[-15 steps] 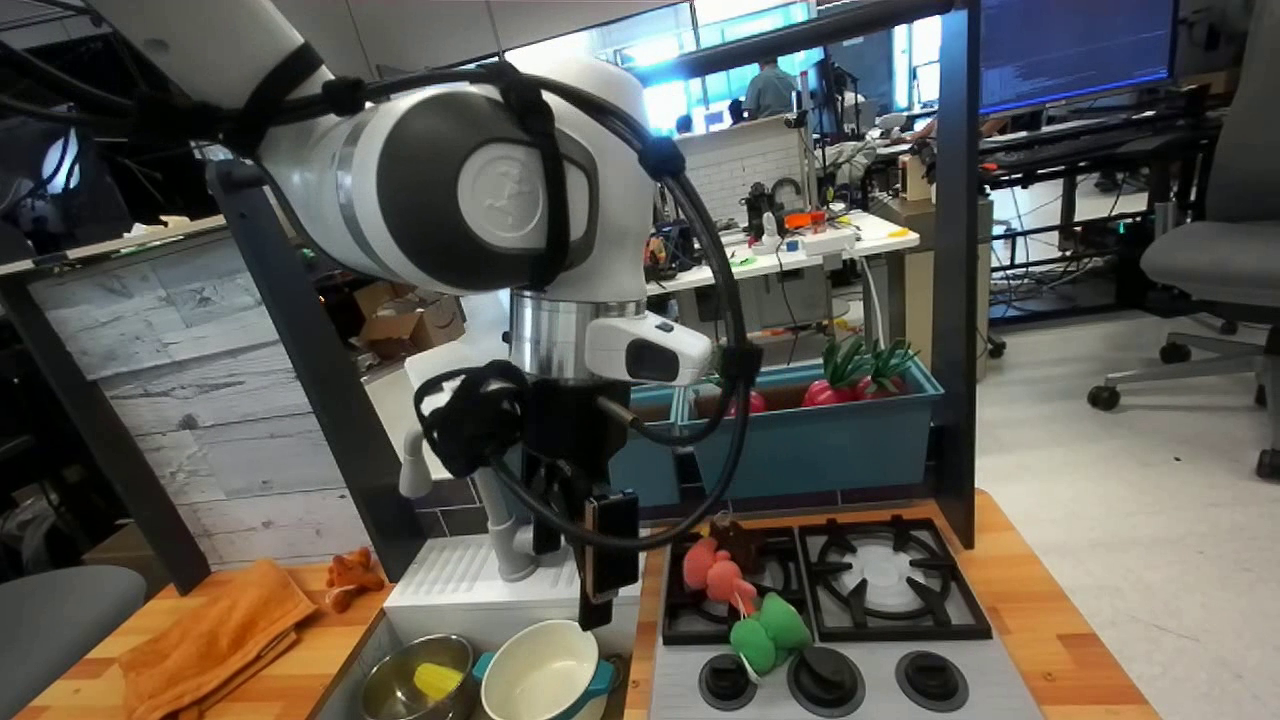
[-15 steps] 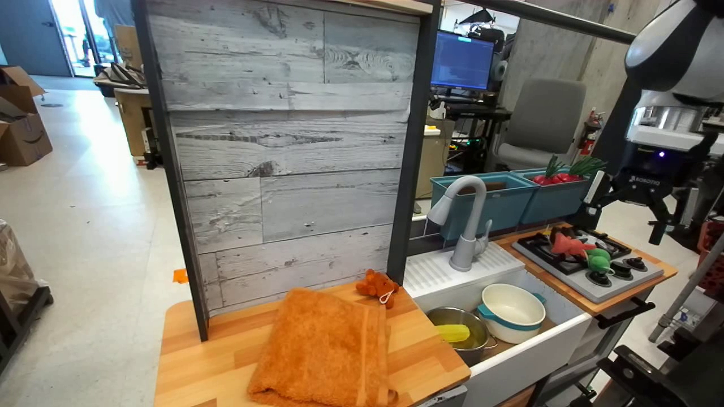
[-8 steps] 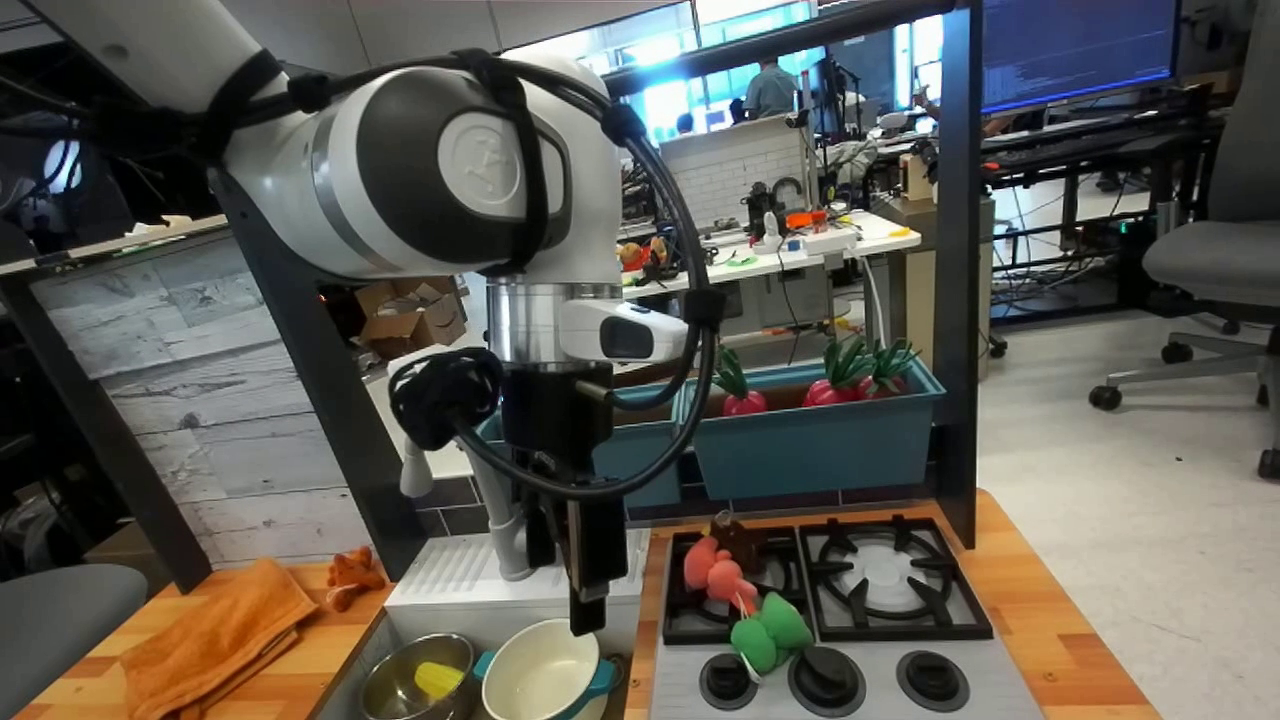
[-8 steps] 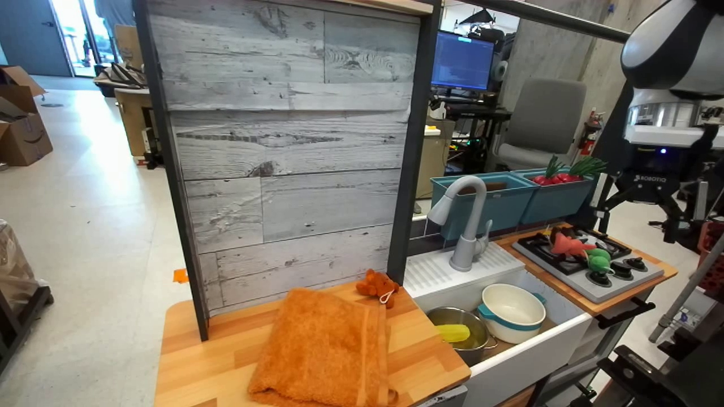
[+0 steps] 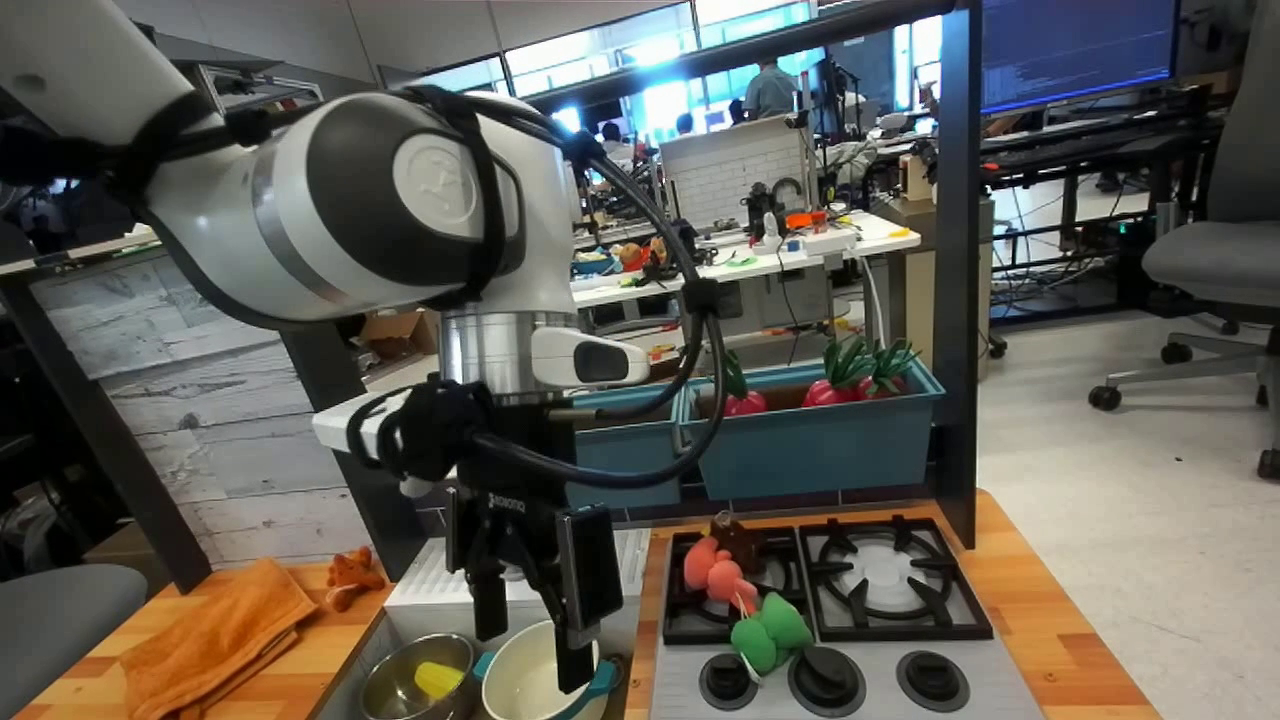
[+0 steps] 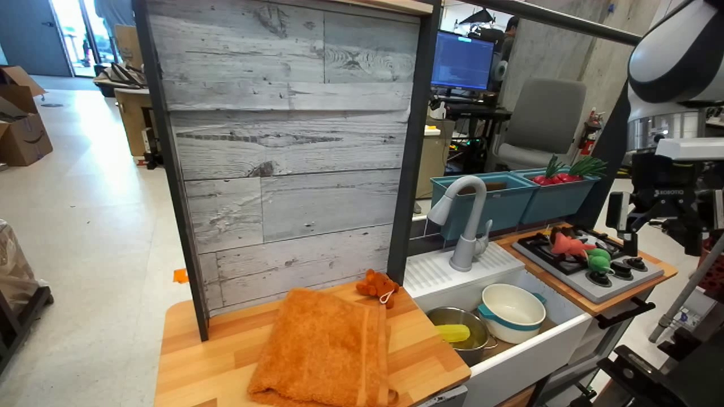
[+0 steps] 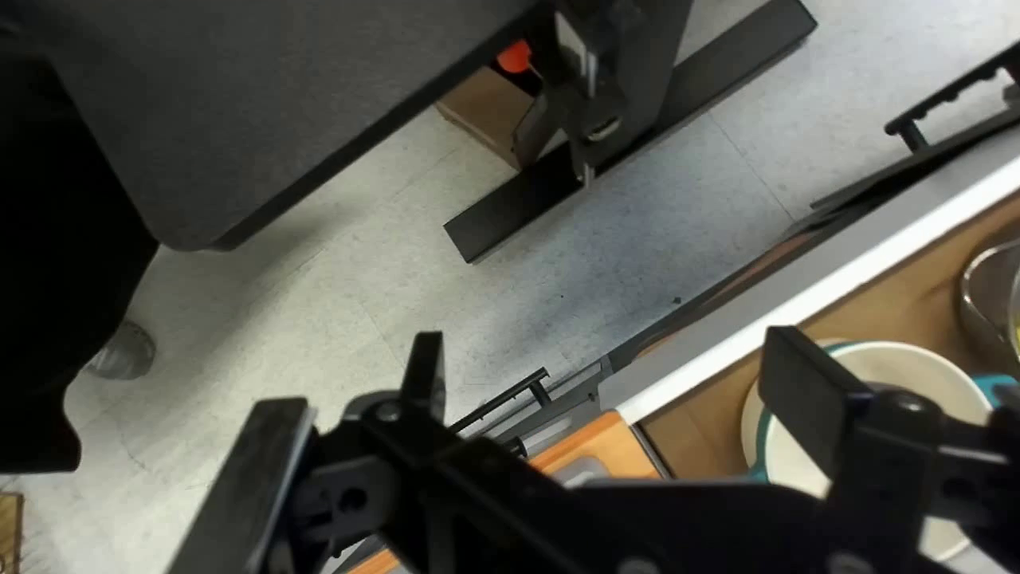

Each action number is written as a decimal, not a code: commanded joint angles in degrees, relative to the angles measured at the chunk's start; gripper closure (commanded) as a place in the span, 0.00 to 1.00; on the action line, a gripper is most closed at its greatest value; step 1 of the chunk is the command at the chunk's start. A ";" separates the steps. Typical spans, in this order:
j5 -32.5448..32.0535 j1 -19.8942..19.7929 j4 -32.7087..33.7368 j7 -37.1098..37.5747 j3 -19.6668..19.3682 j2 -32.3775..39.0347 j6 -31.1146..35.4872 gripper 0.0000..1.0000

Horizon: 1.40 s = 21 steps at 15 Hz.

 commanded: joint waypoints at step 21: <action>-40.17 25.09 -17.40 46.43 5.84 -11.27 12.83 0.00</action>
